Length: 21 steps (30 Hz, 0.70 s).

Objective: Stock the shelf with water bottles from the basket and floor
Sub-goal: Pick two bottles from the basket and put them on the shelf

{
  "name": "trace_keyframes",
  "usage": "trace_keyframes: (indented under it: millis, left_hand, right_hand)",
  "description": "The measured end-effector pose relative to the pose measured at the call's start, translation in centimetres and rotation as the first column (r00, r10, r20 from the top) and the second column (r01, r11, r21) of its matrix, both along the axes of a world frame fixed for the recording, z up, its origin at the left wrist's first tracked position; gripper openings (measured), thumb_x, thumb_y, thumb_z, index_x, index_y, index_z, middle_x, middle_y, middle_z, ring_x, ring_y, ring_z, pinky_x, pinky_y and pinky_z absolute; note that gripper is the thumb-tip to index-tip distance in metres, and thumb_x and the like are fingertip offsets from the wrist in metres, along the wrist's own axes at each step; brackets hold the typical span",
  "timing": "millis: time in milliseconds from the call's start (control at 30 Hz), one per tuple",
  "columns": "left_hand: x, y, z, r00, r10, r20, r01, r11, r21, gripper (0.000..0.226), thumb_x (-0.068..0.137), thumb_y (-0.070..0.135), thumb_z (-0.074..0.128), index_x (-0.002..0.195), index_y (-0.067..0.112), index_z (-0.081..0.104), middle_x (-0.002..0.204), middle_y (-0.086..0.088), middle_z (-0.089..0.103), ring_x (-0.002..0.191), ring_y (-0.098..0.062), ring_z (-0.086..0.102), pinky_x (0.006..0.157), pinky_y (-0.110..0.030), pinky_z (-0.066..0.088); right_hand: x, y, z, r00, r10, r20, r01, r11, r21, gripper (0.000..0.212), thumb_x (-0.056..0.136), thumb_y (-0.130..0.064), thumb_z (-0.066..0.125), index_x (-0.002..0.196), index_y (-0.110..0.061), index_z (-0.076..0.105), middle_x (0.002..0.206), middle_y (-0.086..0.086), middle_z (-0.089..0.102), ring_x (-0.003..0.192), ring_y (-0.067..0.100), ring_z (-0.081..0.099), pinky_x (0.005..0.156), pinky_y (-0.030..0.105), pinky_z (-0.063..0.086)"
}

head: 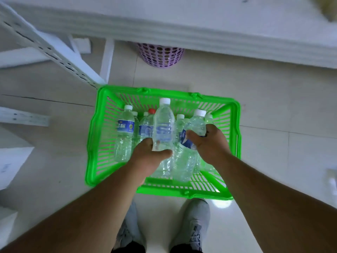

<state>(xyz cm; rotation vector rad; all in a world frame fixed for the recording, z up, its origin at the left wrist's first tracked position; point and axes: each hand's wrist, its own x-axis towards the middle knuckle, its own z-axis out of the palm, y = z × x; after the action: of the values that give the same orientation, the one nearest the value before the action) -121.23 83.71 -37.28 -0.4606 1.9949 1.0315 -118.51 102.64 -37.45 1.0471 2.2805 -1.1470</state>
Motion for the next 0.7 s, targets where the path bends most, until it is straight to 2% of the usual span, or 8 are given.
trace_keyframes:
  millis: [67,167,267,367,467,567,633,700]
  left_hand:
    - [0.0,-0.9,4.7,0.999,0.032,-0.037,-0.031,0.999,0.028,0.046,0.065,0.036,0.086,0.103,0.023,0.065,0.097,0.009,0.067,0.087,-0.006,0.064,0.074,-0.024,0.05]
    - [0.4,-2.4,12.6,0.995,0.043,-0.095,-0.036,0.996,0.082,0.048,0.062,0.033,0.086,0.106,0.024,0.067,0.101,0.01,0.073,0.095,-0.006,0.069,0.086,-0.027,0.053]
    - [1.3,-3.9,22.3,0.986,0.049,-0.162,-0.026,0.989,0.145,0.032,0.073,0.014,0.083,0.1,0.021,0.067,0.094,0.01,0.075,0.085,-0.001,0.069,0.076,-0.018,0.05]
    - [2.5,-5.6,31.8,0.976,0.072,-0.204,-0.028,0.977,0.21,0.032,0.075,0.005,0.081,0.1,0.019,0.067,0.093,0.006,0.076,0.084,-0.004,0.071,0.077,-0.021,0.051]
    - [3.9,-7.4,40.7,0.96,0.088,-0.267,-0.016,0.966,0.258,0.036,0.075,0.009,0.082,0.105,0.019,0.065,0.097,0.005,0.076,0.09,-0.009,0.071,0.083,-0.025,0.054]
    - [5.1,-9.3,49.1,0.925,0.078,-0.372,0.034,0.958,0.285,0.035,0.076,0.014,0.083,0.105,0.022,0.065,0.097,0.008,0.075,0.09,-0.004,0.07,0.08,-0.02,0.053]
    - [5.8,-10.4,54.2,0.893,0.064,-0.446,0.076,0.954,0.289,0.038,0.077,0.016,0.082,0.109,0.023,0.064,0.099,0.009,0.075,0.091,-0.001,0.069,0.081,-0.017,0.052]
    - [6.5,-11.4,58.5,0.866,0.049,-0.497,0.111,0.951,0.288,0.039,0.078,0.017,0.081,0.111,0.023,0.063,0.101,0.01,0.074,0.093,0.0,0.068,0.084,-0.018,0.053]
  right_hand:
    - [-0.3,-0.2,4.5,0.999,0.022,-0.037,-0.022,1.0,0.012,0.032,0.077,-0.055,0.072,0.085,-0.026,0.061,0.076,-0.01,0.067,0.07,0.016,0.063,0.059,0.028,0.044]
    - [-0.8,-0.8,13.1,0.993,0.057,-0.101,-0.057,0.998,0.006,0.035,0.078,-0.054,0.072,0.092,-0.023,0.062,0.077,-0.009,0.066,0.069,0.013,0.062,0.057,0.028,0.041]
    - [-0.5,-1.7,22.8,0.975,0.044,-0.218,-0.05,0.998,-0.024,0.028,0.08,-0.046,0.074,0.092,-0.022,0.066,0.076,-0.007,0.068,0.069,0.011,0.063,0.058,0.026,0.044]
    - [0.7,-3.0,32.8,0.953,0.059,-0.299,-0.073,0.997,-0.036,0.027,0.082,-0.046,0.073,0.089,-0.021,0.065,0.074,-0.003,0.067,0.064,0.015,0.06,0.056,0.029,0.045]
    - [2.5,-4.3,41.9,0.915,0.089,-0.393,-0.114,0.993,-0.039,0.026,0.082,-0.047,0.073,0.094,-0.025,0.067,0.081,-0.005,0.071,0.076,0.016,0.066,0.067,0.033,0.052]
    - [4.2,-5.9,50.6,0.867,0.118,-0.485,-0.158,0.987,-0.043,0.024,0.083,-0.045,0.075,0.102,-0.031,0.069,0.09,-0.01,0.073,0.084,0.011,0.067,0.074,0.029,0.053]
    - [5.2,-7.0,56.5,0.826,0.121,-0.551,-0.167,0.985,-0.034,0.02,0.084,-0.043,0.075,0.1,-0.034,0.069,0.09,-0.01,0.074,0.084,0.008,0.066,0.073,0.024,0.052]
    - [6.0,-7.9,61.7,0.787,0.116,-0.606,-0.168,0.985,-0.028,0.014,0.086,-0.039,0.076,0.095,-0.034,0.067,0.082,-0.012,0.072,0.074,0.002,0.063,0.065,0.015,0.046]
